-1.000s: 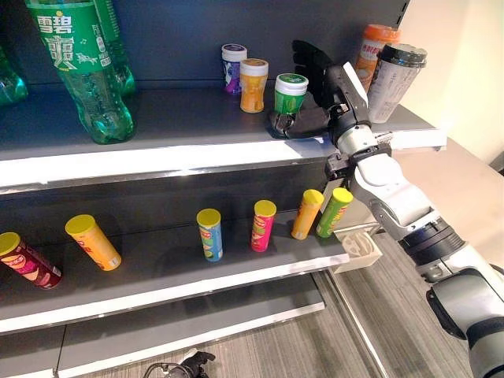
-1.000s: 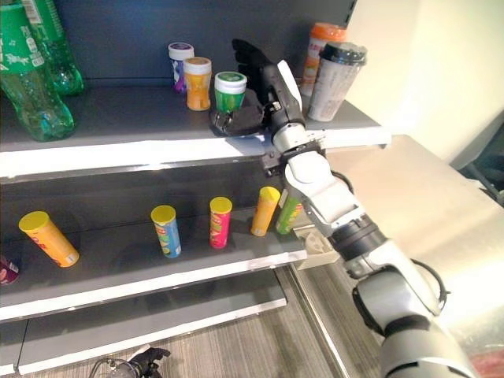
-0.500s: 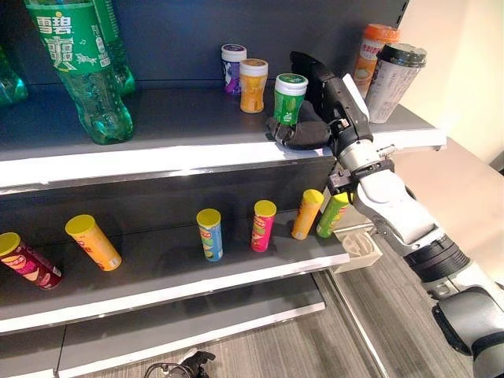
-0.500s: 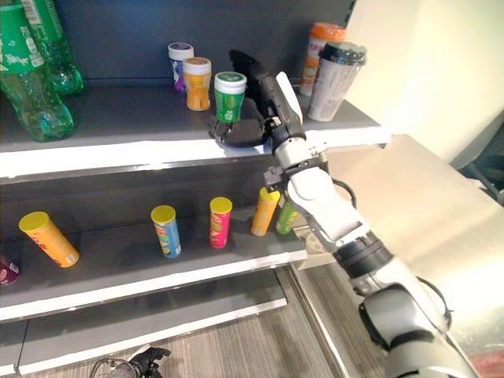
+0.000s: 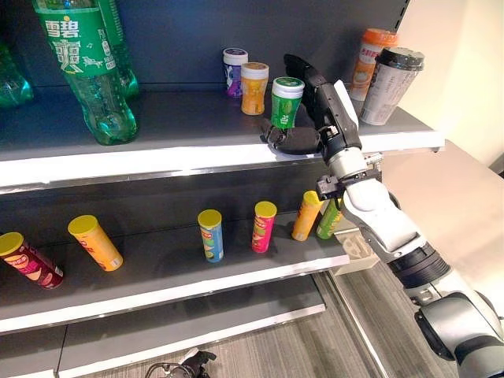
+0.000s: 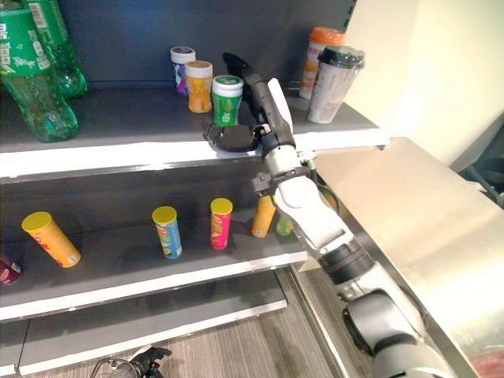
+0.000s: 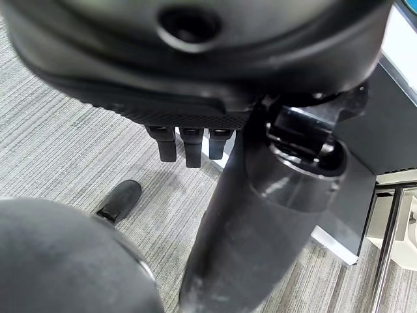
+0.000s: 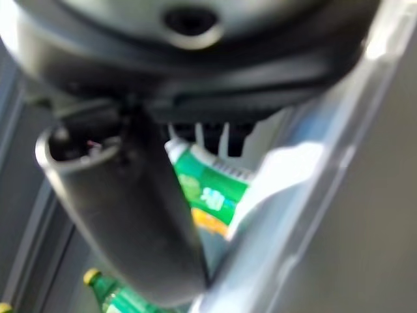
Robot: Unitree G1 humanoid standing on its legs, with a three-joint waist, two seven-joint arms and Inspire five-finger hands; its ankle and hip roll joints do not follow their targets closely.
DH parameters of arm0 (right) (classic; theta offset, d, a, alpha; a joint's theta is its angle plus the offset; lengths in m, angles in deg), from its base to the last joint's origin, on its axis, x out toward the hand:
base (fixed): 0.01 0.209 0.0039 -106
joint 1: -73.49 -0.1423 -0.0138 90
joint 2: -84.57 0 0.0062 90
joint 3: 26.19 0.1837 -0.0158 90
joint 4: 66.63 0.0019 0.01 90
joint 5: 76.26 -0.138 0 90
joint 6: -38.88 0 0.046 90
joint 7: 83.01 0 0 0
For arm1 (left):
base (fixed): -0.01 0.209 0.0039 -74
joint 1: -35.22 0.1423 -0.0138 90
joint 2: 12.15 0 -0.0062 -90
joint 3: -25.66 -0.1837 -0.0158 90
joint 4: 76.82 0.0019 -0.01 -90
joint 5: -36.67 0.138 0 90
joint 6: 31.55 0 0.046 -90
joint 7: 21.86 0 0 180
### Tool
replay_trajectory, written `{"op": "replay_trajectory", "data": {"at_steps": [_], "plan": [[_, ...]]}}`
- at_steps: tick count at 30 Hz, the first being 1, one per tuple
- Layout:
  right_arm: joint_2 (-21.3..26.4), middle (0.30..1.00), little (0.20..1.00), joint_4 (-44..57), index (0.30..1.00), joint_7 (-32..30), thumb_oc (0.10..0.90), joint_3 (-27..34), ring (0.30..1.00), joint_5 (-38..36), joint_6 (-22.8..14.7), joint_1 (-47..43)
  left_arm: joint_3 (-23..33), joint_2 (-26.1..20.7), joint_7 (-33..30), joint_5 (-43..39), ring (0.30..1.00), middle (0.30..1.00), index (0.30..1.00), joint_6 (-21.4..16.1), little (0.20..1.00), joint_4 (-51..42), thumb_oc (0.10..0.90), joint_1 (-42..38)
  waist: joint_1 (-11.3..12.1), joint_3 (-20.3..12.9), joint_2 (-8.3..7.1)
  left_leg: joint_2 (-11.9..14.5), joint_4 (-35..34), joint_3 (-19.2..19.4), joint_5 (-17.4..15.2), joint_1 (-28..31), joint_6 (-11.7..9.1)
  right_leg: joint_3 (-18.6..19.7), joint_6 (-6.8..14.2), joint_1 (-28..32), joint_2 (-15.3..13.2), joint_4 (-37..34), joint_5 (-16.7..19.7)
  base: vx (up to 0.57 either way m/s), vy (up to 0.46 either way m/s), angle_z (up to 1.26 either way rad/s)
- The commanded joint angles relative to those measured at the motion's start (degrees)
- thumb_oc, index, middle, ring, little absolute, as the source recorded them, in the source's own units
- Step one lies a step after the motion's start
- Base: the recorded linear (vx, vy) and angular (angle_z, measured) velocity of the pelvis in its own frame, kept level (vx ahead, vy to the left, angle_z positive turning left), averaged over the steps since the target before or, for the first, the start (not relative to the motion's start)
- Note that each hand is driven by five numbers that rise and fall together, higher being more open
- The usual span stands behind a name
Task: Put the goods on the table back onto the shelves and tidy them up.
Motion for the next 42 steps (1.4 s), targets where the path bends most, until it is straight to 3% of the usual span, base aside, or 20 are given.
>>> {"op": "replay_trajectory", "data": {"at_steps": [1, 25, 32, 42], "plan": [[-1.4, 0.900, 0.900, -1.6, 0.900, 0.1, 0.800, 2.8, 0.900, 2.2, -2.7, -3.3, -2.1, 0.4, -1.6, 1.4, 0.900, 0.900, 0.900, -1.3, 0.900, 2.6, 0.800, -5.9, 3.5, 0.7, 0.35, -1.6, 0.6, -0.9, -9.1, 4.9, 0.7, 0.1, 0.4, -0.4, 0.8, 0.8, -1.5, 0.00, 0.000, 0.00], [-7.4, 0.900, 0.900, 3.2, 0.900, -1.2, 0.800, 4.3, 0.900, 9.9, -2.2, 7.4, -1.5, 1.6, -2.7, 3.7, 0.900, 0.900, 0.900, -0.9, 0.900, 1.8, 0.800, -5.8, 3.9, 0.8, 1.05, -1.8, 0.6, -1.5, -9.5, 5.3, 1.3, -0.9, 0.4, 0.0, 0.1, 0.8, -1.6, 0.00, 0.001, 0.00], [-6.7, 0.900, 0.900, 1.3, 0.900, -3.5, 0.800, 6.4, 0.900, 9.1, -2.3, 6.6, -1.4, 1.6, -3.1, 3.7, 0.900, 0.900, 0.900, -0.9, 0.900, 2.0, 0.800, -5.6, 4.0, 0.7, 0.92, -1.7, 0.6, -1.7, -9.5, 5.4, 1.3, -1.1, 0.4, 0.0, 0.1, 0.8, -1.6, 0.00, 0.000, 0.00], [-2.0, 0.900, 0.900, 1.3, 0.900, -7.5, 0.800, 10.7, 0.900, 7.0, -3.9, 0.2, -1.7, 1.6, -3.7, 3.3, 0.900, 0.900, 0.900, -0.7, 0.900, 2.9, 0.800, -5.8, 3.7, 0.4, 0.45, -1.7, 0.6, -1.2, -9.7, 5.7, 1.1, -1.2, 0.4, 0.2, 0.4, 0.8, -1.4, 0.00, 0.000, 0.00]]}}
